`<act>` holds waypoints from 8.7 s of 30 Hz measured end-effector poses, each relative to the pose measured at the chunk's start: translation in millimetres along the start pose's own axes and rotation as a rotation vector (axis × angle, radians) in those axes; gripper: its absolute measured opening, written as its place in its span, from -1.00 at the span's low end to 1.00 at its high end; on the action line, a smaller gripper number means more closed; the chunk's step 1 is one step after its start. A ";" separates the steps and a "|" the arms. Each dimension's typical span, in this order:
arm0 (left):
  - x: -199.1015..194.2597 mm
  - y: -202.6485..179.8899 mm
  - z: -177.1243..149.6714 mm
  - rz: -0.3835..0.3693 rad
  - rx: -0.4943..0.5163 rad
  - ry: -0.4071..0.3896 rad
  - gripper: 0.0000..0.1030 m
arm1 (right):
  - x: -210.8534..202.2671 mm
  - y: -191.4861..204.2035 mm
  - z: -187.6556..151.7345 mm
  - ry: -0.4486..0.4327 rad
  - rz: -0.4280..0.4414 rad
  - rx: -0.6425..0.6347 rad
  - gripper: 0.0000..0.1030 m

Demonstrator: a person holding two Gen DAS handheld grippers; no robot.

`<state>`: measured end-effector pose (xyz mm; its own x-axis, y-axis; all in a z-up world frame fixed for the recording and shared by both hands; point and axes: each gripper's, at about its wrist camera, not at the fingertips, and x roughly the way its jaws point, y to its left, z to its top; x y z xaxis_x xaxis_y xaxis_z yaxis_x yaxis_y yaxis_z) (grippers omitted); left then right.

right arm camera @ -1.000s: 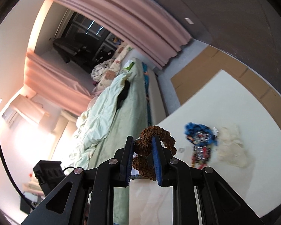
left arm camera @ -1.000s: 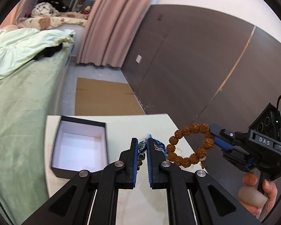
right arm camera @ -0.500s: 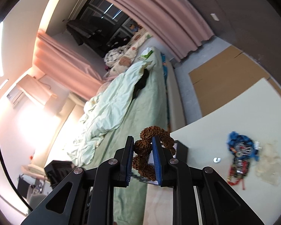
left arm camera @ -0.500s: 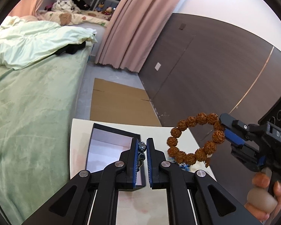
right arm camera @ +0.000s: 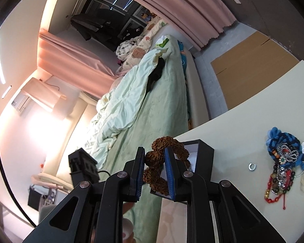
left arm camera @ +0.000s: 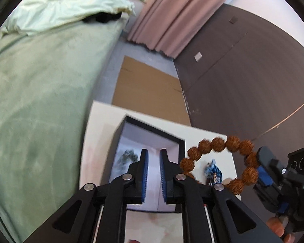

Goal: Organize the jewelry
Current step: 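Carry both bracelets to the black box and release them inside with both tools, then move both open tools back from the box to the jewelry pile, then grasp the white lace pouch with the right tool while the left tool grasps the blue knotted item, then lower the lace pouch into the box with the right tool while the left drops the blue item, then grasp the silver chain necklace with the right tool while the left tool approaches the pile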

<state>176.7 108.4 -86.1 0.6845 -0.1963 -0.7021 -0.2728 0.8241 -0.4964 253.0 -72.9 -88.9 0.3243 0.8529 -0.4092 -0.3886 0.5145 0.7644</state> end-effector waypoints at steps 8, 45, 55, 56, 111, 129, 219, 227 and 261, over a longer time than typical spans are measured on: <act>-31.9 26.0 14.5 0.027 -0.074 -0.131 0.89 | 15.2 -3.7 -1.3 0.030 0.016 0.018 -0.59; -76.3 -2.7 -12.1 -0.031 0.009 -0.198 0.99 | -87.1 -33.0 -1.8 -0.076 -0.325 0.008 0.55; -78.1 -35.7 -31.8 -0.046 0.092 -0.176 0.99 | -127.3 -49.6 -24.9 -0.120 -0.431 0.035 0.55; -78.1 -39.1 -34.2 -0.047 0.095 -0.178 0.99 | -129.3 -53.8 -28.4 -0.119 -0.445 0.043 0.55; 124.6 -137.4 -60.3 -0.114 0.297 0.190 -0.26 | -124.5 -124.0 12.0 -0.110 -0.451 0.318 -0.92; 83.2 -141.5 -53.1 -0.208 0.261 0.106 -0.79 | -137.4 -96.8 10.3 -0.172 -0.354 0.225 -0.92; -48.8 -31.0 -29.1 0.003 0.123 -0.074 0.99 | -92.1 -26.8 -8.1 -0.088 -0.268 -0.075 0.25; -60.2 -53.1 -46.1 0.016 0.214 -0.103 0.99 | -114.1 -42.0 -11.2 -0.094 -0.299 -0.045 0.25; 7.6 -102.2 -75.1 -0.055 0.317 0.025 0.08 | -56.5 -109.9 3.5 0.087 -0.502 0.028 -0.30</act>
<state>159.1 -17.2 -79.1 0.6745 -0.2545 -0.6930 -0.0089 0.9358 -0.3523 280.4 -178.0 -148.0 0.3921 0.5056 -0.7685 -0.1796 0.8614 0.4751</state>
